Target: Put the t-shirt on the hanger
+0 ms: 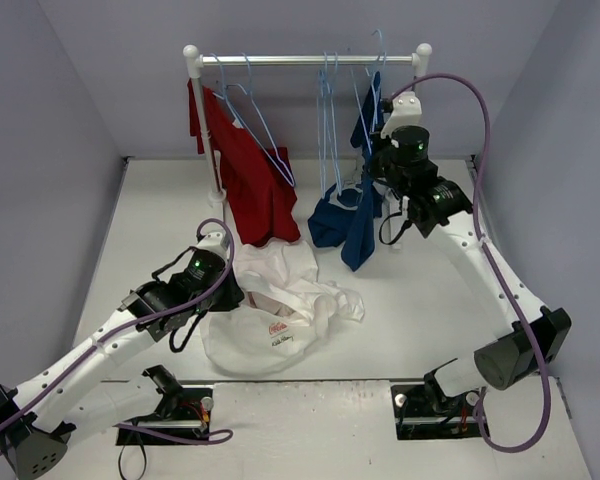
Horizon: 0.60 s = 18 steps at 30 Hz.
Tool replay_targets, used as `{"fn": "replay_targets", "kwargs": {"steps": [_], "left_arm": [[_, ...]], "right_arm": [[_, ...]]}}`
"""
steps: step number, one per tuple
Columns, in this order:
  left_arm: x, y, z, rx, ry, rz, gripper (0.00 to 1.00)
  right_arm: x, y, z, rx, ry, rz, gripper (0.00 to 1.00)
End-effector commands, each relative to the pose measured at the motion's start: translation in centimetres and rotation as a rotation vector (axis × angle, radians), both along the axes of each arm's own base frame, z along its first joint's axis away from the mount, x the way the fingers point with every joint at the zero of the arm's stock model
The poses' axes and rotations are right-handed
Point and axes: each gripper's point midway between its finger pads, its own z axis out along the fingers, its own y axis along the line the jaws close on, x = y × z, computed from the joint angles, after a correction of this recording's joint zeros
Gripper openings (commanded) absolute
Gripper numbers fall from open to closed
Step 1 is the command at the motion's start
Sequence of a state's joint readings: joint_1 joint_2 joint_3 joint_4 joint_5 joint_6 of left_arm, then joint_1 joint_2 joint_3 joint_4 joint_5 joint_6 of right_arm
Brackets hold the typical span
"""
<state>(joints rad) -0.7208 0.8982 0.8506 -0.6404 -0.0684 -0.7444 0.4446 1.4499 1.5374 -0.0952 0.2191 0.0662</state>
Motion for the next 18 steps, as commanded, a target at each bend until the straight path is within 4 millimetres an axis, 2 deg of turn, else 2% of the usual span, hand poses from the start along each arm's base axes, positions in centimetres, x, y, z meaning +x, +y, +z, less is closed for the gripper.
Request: {"fn": "replay_targets", "kwargs": {"steps": [1,4,7,18], "left_arm": [[0.6,-0.1,0.6,-0.020,-0.034,0.021,0.00],[0.8,0.0,0.6,-0.016,-0.035,0.026,0.00],[0.9,-0.1,0.4,-0.008,-0.030,0.026,0.00],[1.0,0.0,0.6,0.003,-0.029,0.030,0.00]], "right_arm": [[-1.3,-1.1,1.4,0.021,-0.062,-0.019,0.00],[-3.4,-1.7,0.0,0.028,-0.044,-0.001,0.00],[-5.9,-2.1,-0.4,0.039,-0.046,0.036,0.00],[-13.8,-3.6,1.3,0.035,-0.127,0.172,0.00]]}}
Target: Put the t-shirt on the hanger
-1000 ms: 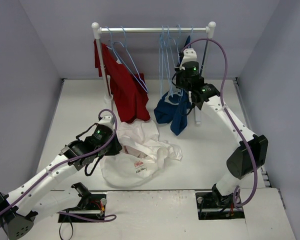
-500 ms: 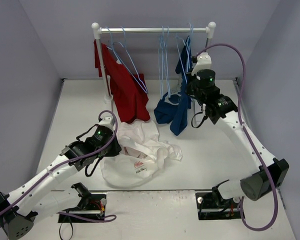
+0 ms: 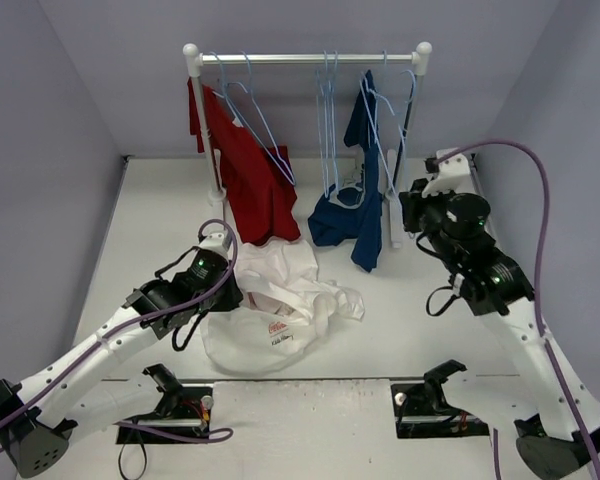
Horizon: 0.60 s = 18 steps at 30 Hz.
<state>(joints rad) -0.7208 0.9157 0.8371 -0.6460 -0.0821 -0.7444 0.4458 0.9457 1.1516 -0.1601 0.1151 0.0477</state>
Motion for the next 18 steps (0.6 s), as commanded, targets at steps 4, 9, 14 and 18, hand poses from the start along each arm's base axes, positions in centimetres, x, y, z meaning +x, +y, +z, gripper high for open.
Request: {"fn": "replay_targets", "kwargs": {"steps": [4,9,14,18], "left_arm": [[1.2,-0.1,1.8,-0.018,-0.059,0.030,0.00],[1.9,0.2,3.0,0.031,-0.088,0.014,0.00],[3.1,0.8,4.9,0.111,-0.142,-0.020,0.00],[4.6,2.7,6.5,0.198,-0.170,-0.013,0.00]], "right_arm": [[-4.2,0.7,2.9,0.036,-0.119,0.152,0.00],[-7.1,2.7,3.3,0.007,-0.170,0.346,0.00],[-8.8,4.9,1.7,-0.018,-0.149,0.519,0.00],[-10.1,6.5,-0.2,-0.023,-0.110,0.647,0.00]]}}
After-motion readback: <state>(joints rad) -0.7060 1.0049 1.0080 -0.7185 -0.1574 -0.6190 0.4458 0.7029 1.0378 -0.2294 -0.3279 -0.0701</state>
